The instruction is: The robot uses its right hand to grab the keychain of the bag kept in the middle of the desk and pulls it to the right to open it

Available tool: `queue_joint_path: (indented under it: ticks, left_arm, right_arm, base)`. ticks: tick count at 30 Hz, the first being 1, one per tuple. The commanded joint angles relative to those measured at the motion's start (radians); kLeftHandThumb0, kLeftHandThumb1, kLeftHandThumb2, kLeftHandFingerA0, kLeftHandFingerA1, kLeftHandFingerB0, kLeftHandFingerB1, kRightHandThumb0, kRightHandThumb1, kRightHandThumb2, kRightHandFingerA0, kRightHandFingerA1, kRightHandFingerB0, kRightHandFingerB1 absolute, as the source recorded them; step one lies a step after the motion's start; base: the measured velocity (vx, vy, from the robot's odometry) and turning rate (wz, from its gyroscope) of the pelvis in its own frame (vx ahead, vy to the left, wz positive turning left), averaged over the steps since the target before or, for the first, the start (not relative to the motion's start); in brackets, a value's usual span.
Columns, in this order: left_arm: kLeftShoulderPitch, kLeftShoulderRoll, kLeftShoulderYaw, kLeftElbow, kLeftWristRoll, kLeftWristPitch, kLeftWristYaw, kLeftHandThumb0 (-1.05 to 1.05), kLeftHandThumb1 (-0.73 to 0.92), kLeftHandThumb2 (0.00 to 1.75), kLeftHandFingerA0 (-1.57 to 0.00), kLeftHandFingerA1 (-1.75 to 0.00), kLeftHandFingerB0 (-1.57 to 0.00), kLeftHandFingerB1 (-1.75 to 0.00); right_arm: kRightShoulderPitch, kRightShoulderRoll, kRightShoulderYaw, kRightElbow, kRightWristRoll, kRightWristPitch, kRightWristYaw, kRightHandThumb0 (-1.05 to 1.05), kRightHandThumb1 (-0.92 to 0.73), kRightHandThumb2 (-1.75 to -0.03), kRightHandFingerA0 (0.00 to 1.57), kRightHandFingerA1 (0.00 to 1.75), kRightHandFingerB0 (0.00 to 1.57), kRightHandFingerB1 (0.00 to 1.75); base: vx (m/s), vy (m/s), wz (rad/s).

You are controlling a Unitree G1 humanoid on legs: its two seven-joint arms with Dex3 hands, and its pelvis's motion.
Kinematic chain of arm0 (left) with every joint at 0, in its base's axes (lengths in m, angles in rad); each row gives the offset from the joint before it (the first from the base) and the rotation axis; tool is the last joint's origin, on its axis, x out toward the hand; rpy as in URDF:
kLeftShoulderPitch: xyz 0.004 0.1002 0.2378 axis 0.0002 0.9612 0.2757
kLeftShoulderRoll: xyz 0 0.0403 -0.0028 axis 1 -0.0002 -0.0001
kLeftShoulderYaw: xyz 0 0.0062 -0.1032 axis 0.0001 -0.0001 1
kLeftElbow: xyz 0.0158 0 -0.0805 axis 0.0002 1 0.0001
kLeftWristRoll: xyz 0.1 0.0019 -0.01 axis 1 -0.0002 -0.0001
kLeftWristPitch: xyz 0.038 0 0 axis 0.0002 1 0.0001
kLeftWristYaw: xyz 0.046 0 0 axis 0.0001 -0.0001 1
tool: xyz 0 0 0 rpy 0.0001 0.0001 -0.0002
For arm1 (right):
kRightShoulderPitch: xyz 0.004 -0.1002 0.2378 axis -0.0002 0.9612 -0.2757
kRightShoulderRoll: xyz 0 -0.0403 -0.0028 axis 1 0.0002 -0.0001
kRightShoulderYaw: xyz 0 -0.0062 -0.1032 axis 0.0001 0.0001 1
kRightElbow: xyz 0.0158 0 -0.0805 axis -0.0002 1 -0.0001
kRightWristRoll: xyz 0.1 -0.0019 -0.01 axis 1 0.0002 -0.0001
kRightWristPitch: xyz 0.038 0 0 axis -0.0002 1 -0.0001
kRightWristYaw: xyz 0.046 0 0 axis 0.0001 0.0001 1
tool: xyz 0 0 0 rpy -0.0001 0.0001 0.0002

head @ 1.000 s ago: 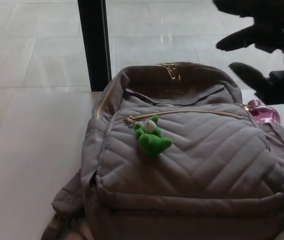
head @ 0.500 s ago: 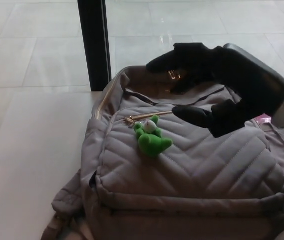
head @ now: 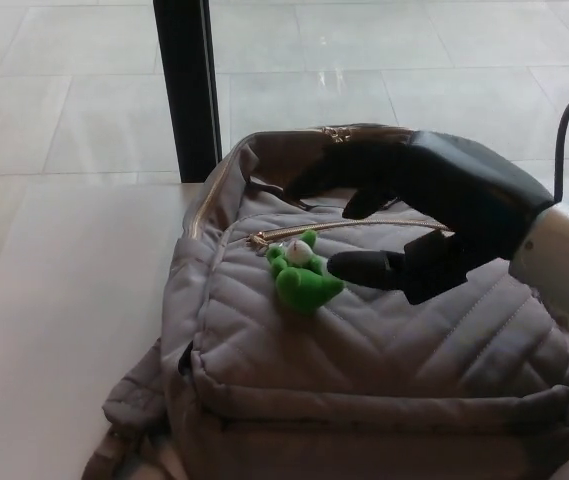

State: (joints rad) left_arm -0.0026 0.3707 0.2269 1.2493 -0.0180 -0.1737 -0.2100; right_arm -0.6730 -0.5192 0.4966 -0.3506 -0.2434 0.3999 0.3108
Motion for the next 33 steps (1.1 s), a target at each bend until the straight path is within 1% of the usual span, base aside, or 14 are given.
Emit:
queue_joint_path:
  ticks: [1, 3, 8, 15, 16, 18, 19, 21, 23, 25, 26, 28, 31, 33]
  left_arm:
    - [-0.007, 0.015, 0.012, 0.01, -0.015, -0.005, -0.007, -0.61, 0.72, 0.62, -0.57, -0.47, -0.37, -0.34]
    - [-0.005, 0.014, 0.012, 0.004, -0.015, -0.005, -0.008, -0.65, 0.58, 0.91, -0.5, -0.59, -0.31, -0.48]
    - [-0.019, 0.009, 0.017, 0.011, -0.017, 0.015, 0.009, -0.59, 0.73, 0.61, -0.56, -0.47, -0.36, -0.34]
    - [-0.015, 0.009, 0.005, -0.003, -0.007, 0.006, 0.019, -0.65, 0.6, 0.92, -0.52, -0.59, -0.31, -0.48]
    - [-0.015, 0.01, 0.003, -0.003, -0.006, 0.003, 0.019, -0.6, 0.74, 0.62, -0.57, -0.46, -0.37, -0.35]
    - [-0.016, 0.012, -0.004, -0.003, 0.0, -0.001, 0.016, -0.6, 0.75, 0.63, -0.57, -0.45, -0.36, -0.34]
    - [-0.016, 0.011, -0.003, -0.004, -0.005, 0.0, 0.014, -0.64, 0.61, 0.93, -0.5, -0.58, -0.3, -0.48]
    - [-0.018, 0.012, -0.007, -0.003, -0.003, 0.004, 0.015, -0.6, 0.76, 0.63, -0.58, -0.45, -0.36, -0.34]
    - [-0.022, 0.014, -0.014, -0.006, 0.003, 0.007, 0.023, -0.65, 0.64, 0.95, -0.53, -0.58, -0.31, -0.48]
    - [-0.024, 0.014, -0.014, -0.005, -0.001, 0.01, 0.022, -0.64, 0.64, 0.95, -0.52, -0.58, -0.32, -0.48]
    - [-0.026, 0.013, -0.013, -0.005, -0.004, 0.012, 0.021, -0.64, 0.65, 0.96, -0.52, -0.58, -0.33, -0.49]
    - [-0.023, 0.012, -0.012, -0.01, -0.007, 0.007, 0.017, -0.61, 0.79, 0.64, -0.6, -0.47, -0.4, -0.36]
    - [-0.022, 0.009, -0.007, -0.007, -0.01, 0.008, 0.021, -0.64, 0.63, 0.96, -0.53, -0.6, -0.35, -0.5]
    - [-0.022, 0.008, -0.005, 0.003, -0.012, -0.005, 0.014, -0.61, 0.8, 0.64, -0.59, -0.47, -0.41, -0.36]
  right_arm:
    - [0.033, 0.016, 0.001, 0.017, -0.098, -0.062, -0.007, -0.79, -0.6, -1.04, 0.56, 0.72, 0.41, 0.55]
    - [0.051, 0.028, -0.006, 0.025, -0.11, -0.074, -0.011, -0.83, -0.77, -0.63, 0.61, 0.69, 0.49, 0.44]
    - [0.067, 0.03, -0.037, 0.036, -0.103, -0.041, 0.037, -0.84, -0.79, -0.64, 0.6, 0.71, 0.45, 0.41]
    - [0.092, 0.049, -0.068, 0.04, -0.102, -0.043, 0.061, -0.85, -0.8, -0.64, 0.58, 0.71, 0.44, 0.41]
    - [0.094, 0.054, -0.068, 0.039, -0.105, -0.043, 0.061, -0.82, -0.62, -1.04, 0.57, 0.74, 0.38, 0.52]
    - [0.098, 0.072, -0.072, 0.034, -0.107, -0.046, 0.057, -0.81, -0.77, -0.64, 0.61, 0.71, 0.46, 0.4]
    - [0.099, 0.075, -0.072, 0.033, -0.111, -0.043, 0.06, -0.8, -0.77, -0.63, 0.62, 0.7, 0.47, 0.38]
    - [0.102, 0.083, -0.072, 0.032, -0.121, -0.041, 0.063, -0.84, -0.65, -1.03, 0.61, 0.73, 0.42, 0.51]
    - [0.108, 0.093, -0.069, 0.033, -0.131, -0.034, 0.068, -0.8, -0.76, -0.63, 0.63, 0.71, 0.48, 0.39]
    - [0.112, 0.097, -0.07, 0.033, -0.137, -0.033, 0.071, -0.79, -0.76, -0.63, 0.64, 0.7, 0.49, 0.38]
    - [0.118, 0.099, -0.067, 0.036, -0.142, -0.031, 0.072, -0.84, -0.64, -1.03, 0.62, 0.73, 0.42, 0.51]
    - [0.125, 0.103, -0.063, 0.045, -0.149, -0.027, 0.074, -0.8, -0.75, -0.63, 0.65, 0.71, 0.5, 0.38]
    - [0.129, 0.108, -0.061, 0.047, -0.167, -0.024, 0.076, -0.82, -0.75, -0.63, 0.65, 0.73, 0.49, 0.4]
    - [0.129, 0.109, -0.062, 0.061, -0.18, -0.032, 0.07, -0.82, -0.76, -0.63, 0.65, 0.77, 0.49, 0.41]
  base:
    - [0.0, 0.0, 0.0]
    - [0.0, 0.0, 0.0]
    - [0.0, 0.0, 0.0]
    - [0.0, 0.0, 0.0]
    - [0.0, 0.0, 0.0]
    - [0.0, 0.0, 0.0]
    - [0.0, 0.0, 0.0]
    - [0.0, 0.0, 0.0]
    - [0.0, 0.0, 0.0]
    - [0.0, 0.0, 0.0]
    - [0.0, 0.0, 0.0]
    - [0.0, 0.0, 0.0]
    - [0.0, 0.0, 0.0]
    - [0.0, 0.0, 0.0]
